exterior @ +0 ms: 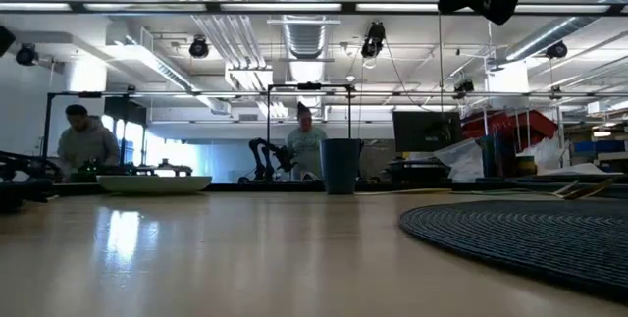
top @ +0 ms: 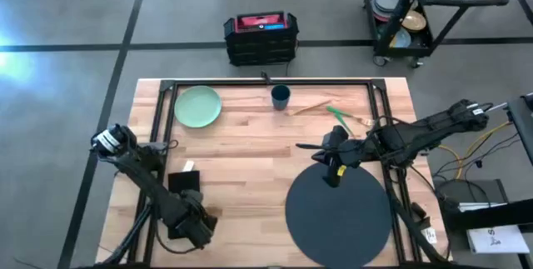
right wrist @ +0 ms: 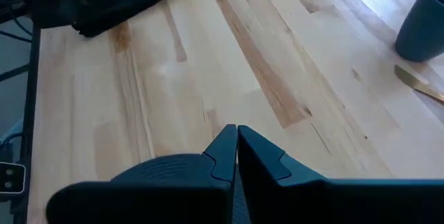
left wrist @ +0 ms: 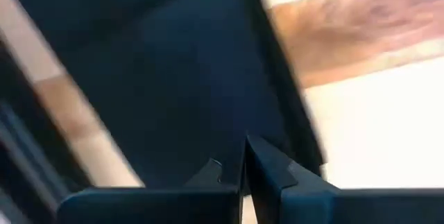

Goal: Set table place
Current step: Move the black table napkin to the middle left of the table

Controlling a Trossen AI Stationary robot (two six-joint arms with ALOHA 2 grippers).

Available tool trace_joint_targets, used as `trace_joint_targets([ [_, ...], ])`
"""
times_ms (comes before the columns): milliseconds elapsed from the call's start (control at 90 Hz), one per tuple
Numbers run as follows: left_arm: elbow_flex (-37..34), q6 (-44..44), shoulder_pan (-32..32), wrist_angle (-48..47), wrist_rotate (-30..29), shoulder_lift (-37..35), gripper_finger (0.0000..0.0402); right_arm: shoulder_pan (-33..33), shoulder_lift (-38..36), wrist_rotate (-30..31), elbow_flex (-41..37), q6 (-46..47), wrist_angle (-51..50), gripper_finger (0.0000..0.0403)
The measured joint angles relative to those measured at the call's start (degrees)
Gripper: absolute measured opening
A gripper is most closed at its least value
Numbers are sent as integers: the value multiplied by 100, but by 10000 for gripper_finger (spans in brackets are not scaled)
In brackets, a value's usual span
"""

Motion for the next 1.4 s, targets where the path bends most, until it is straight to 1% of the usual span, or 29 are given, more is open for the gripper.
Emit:
trace_joint_targets([
  [56,-197,62,3,475,-79,39,0,0,0,0,-31,0,-4,0],
  [156,-641,62,5,1408,66,87,0,0,0,-2,-85,52,4,0],
  [222,-782,41,-13,1622,107,104,0,0,0,-21,-115,58,6,0],
  [311,-760,56,-13,1430,-2,-122,0,0,0,-28,-122,95,14,0],
  [411,-673,117,-22,732,-614,-485,0,0,0,-81,-89,98,11,0],
  [489,-435,120,-15,451,-843,-868,0,0,-5,-87,-32,96,23,0],
  [589,-332,116,-22,-282,-857,-1217,0,0,-7,-85,-7,74,30,0],
  [711,-289,72,-15,-237,-761,-1621,0,0,-7,-85,-7,68,17,0],
  [789,-317,63,-22,-298,-692,-1697,0,0,-7,-87,-7,68,8,0],
  [856,-337,34,-22,-492,-842,-1720,0,-4,-7,-85,-7,65,10,0],
  [933,-392,-23,-19,-571,-1094,-1547,0,-10,-5,-88,-7,53,8,0],
  [1044,-537,28,-7,-539,-1072,-1033,0,-33,-4,-15,-11,52,11,0],
  [1211,-609,29,-2,-196,-532,-313,0,-98,-2,20,-33,51,8,0],
  [1400,-574,180,-86,698,-410,85,0,-149,0,21,-42,39,9,0],
])
